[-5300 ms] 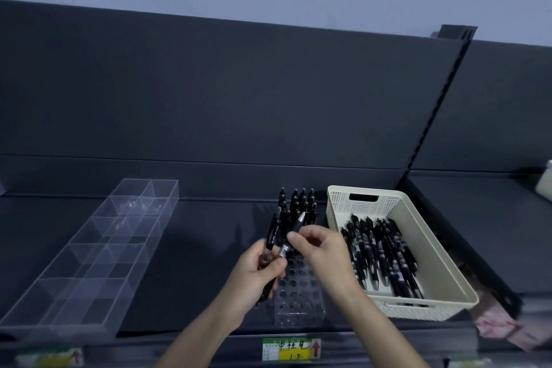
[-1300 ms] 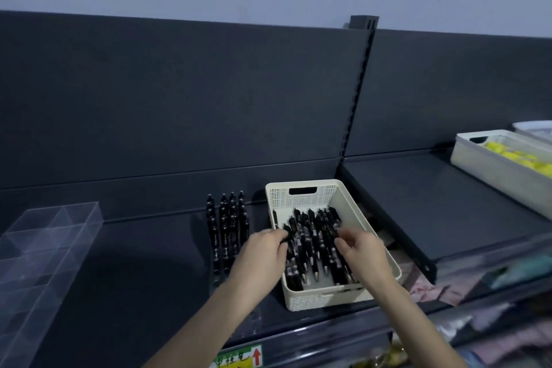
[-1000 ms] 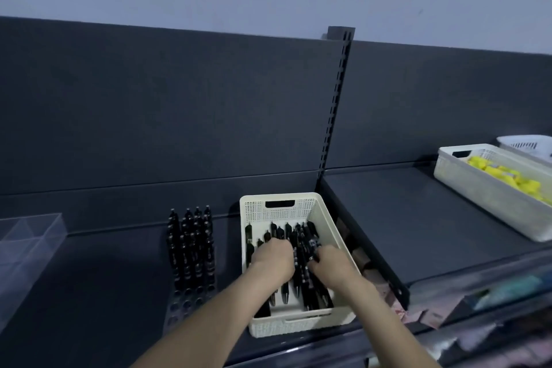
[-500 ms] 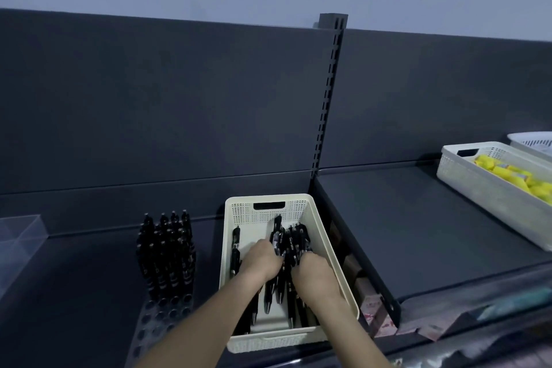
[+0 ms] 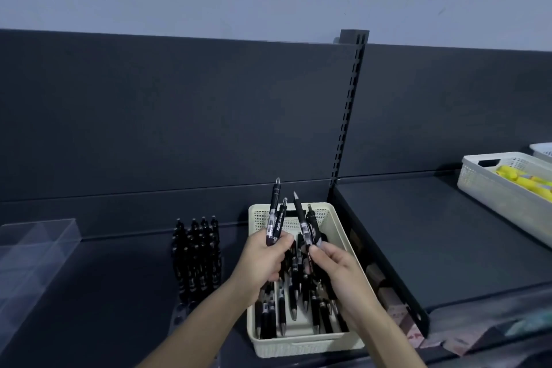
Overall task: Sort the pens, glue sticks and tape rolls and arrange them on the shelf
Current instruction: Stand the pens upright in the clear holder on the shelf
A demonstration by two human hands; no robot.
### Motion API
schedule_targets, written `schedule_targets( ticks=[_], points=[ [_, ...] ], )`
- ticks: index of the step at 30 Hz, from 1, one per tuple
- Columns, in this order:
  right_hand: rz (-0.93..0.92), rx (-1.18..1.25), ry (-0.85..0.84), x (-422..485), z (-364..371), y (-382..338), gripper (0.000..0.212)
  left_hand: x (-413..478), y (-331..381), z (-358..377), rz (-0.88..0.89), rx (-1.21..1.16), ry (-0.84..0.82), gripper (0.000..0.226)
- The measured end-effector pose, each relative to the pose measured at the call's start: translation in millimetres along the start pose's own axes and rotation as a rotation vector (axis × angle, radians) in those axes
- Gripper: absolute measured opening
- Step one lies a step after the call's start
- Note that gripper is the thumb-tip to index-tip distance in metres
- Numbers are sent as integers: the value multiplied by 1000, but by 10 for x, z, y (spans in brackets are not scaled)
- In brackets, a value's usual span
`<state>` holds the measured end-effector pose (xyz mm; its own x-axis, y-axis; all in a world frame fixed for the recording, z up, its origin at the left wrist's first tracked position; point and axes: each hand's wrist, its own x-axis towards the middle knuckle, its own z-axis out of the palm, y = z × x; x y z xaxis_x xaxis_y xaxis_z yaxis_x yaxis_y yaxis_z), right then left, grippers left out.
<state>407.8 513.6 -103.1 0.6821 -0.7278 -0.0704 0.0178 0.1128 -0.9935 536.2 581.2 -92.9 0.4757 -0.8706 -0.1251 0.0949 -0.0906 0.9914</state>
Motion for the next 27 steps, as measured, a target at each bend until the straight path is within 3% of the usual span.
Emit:
schedule_targets(
  ticks=[7, 10, 14, 18, 24, 27],
  points=[
    [-70, -18, -103, -181, 386, -119, 28, -254, 187, -226, 81, -147, 67, 21],
    [-57, -71, -118, -209, 598, -130, 58, -389, 231, -444, 73, -130, 106, 22],
    [-5, -132, -153, -178, 830, -84, 29, -633, 253, -901, 91, -40, 231, 15],
    [-39, -217, -149, -173, 1092, -77, 40, -863, 141, -1366, 62, 5, 337, 8],
    [-189, -641, -68, -47, 1440, 89, 11, -1060, -147, -1775, -21, -22, 443, 6],
    [-252, -864, -7, 41, 1557, 183, 17, -1097, -246, -1858, -32, -26, 441, 2]
  ],
)
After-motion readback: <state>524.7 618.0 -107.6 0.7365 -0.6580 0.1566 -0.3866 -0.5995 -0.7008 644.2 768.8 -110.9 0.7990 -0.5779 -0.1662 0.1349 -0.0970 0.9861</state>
